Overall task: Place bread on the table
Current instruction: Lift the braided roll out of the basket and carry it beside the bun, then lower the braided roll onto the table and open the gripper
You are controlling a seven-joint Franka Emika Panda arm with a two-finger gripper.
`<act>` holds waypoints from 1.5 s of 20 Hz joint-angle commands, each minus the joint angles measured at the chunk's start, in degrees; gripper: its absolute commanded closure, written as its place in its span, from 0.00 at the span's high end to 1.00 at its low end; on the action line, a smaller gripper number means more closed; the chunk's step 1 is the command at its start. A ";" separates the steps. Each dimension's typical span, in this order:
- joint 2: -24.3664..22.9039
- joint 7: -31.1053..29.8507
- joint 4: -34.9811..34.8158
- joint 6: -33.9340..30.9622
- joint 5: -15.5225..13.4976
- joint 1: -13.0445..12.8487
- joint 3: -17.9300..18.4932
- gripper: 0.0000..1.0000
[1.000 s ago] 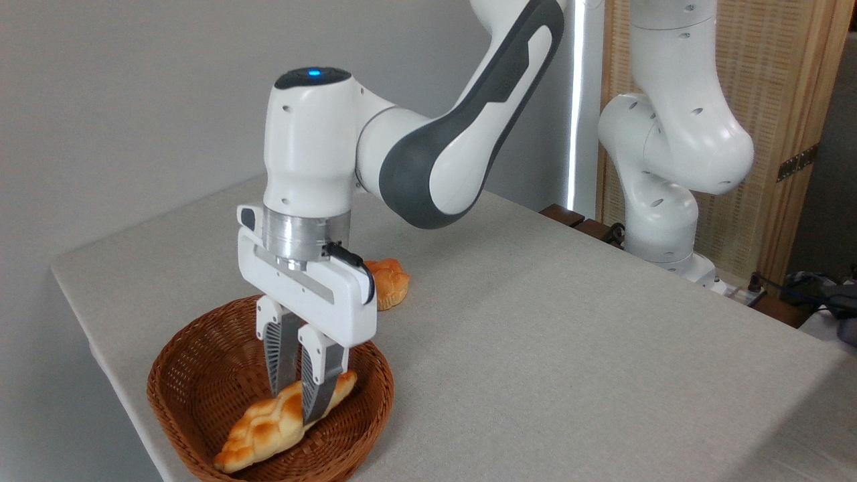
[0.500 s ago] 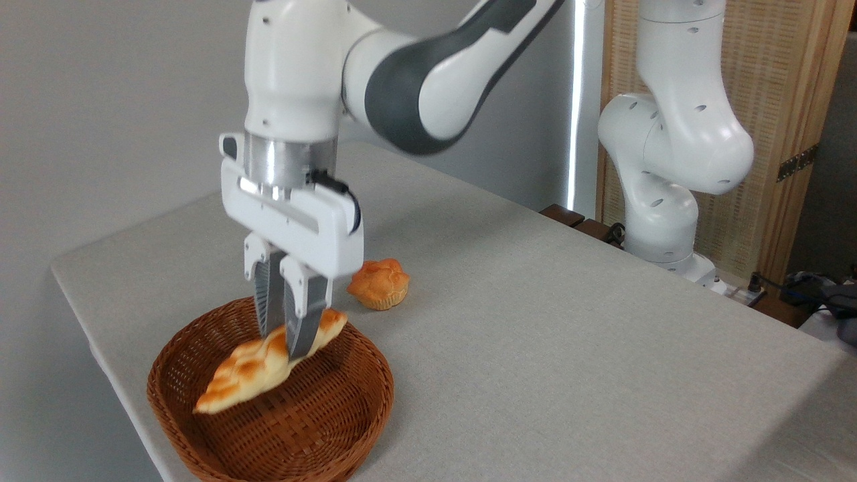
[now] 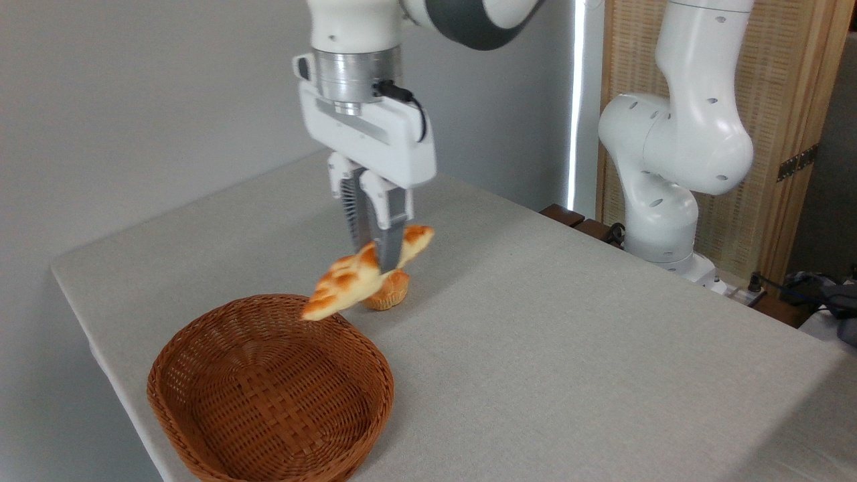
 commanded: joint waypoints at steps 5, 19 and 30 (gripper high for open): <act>-5.33 3.21 -11.78 -2.28 -0.51 -0.05 3.31 0.34; -2.34 2.86 -12.14 -0.35 -0.16 -0.31 3.50 0.91; -1.90 3.12 -12.14 -0.17 -0.07 -0.31 3.49 1.00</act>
